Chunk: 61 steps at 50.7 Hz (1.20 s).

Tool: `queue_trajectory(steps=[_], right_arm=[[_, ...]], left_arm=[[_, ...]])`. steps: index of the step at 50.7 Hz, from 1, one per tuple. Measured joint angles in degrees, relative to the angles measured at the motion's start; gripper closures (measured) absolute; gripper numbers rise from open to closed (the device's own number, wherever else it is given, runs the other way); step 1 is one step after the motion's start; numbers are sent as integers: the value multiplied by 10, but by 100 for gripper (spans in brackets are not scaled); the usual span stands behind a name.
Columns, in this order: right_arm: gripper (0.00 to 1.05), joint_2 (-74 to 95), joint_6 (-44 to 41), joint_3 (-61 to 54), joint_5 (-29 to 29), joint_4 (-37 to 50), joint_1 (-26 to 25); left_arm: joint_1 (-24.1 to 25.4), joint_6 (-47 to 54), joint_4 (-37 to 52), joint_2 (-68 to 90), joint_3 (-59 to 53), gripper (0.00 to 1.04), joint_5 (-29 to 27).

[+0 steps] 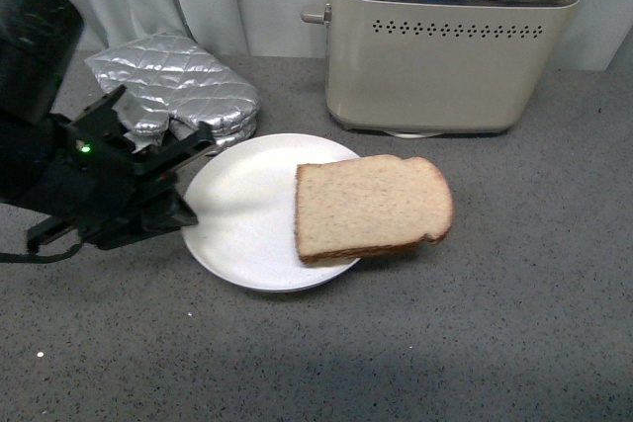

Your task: Put bread into toaster

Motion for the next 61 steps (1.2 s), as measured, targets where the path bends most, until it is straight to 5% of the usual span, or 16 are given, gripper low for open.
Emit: queue_trajectory(steps=[24,38,52,61], right_arm=[[10,0,0,0,0,0,0],[10,0,0,0,0,0,0],[10,0,0,0,0,0,0],[10,0,0,0,0,0,0]], left_arm=[[-146,-81,-10,106,135,102,-14],[-165,-97,-27,130,160,101,-33],[-164,-121,33,85,117,49,-54],[-161,-65,71,-13,39,17,-184]])
